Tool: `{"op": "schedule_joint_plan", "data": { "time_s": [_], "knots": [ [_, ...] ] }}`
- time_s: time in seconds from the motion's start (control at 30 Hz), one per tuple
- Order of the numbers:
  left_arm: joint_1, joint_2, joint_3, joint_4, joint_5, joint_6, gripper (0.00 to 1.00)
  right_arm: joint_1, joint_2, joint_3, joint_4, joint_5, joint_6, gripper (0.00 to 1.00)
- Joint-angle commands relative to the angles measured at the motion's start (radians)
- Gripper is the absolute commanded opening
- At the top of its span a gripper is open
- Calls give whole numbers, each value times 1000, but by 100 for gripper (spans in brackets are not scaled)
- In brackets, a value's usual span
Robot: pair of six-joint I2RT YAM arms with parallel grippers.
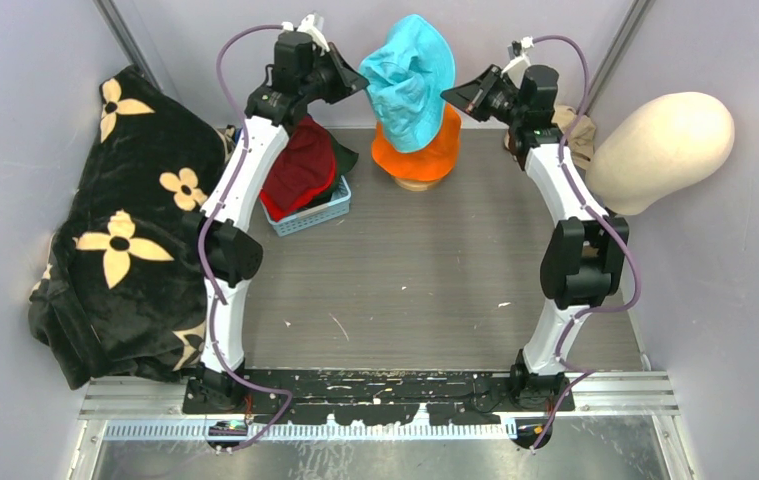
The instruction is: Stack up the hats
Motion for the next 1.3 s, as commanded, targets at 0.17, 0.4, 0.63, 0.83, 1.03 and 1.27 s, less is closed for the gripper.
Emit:
{"op": "schedule_joint_plan", "data": {
  "time_s": [0.17, 0.4, 0.63, 0.83, 1.03, 1.27],
  "knots": [
    [2, -59, 97, -25, -23, 28, 0, 17, 24, 92, -17, -55, -14, 1],
    [-12, -3, 125, -31, -18, 17, 0, -6, 13, 67, -77, -8, -24, 1],
    [-24, 44, 151, -19, -7, 6, 5, -63, -9, 13, -90, 5, -20, 1],
    [-27, 55, 159, -25, -9, 7, 26, -103, -10, -4, -104, 5, -20, 1],
    [-25, 1, 124, -30, -61, 48, 39, -125, -14, -7, -130, 11, -33, 1],
    [-25, -47, 42, -8, -55, 55, 41, -122, 5, 5, -196, 3, -64, 1]
  ]
}}
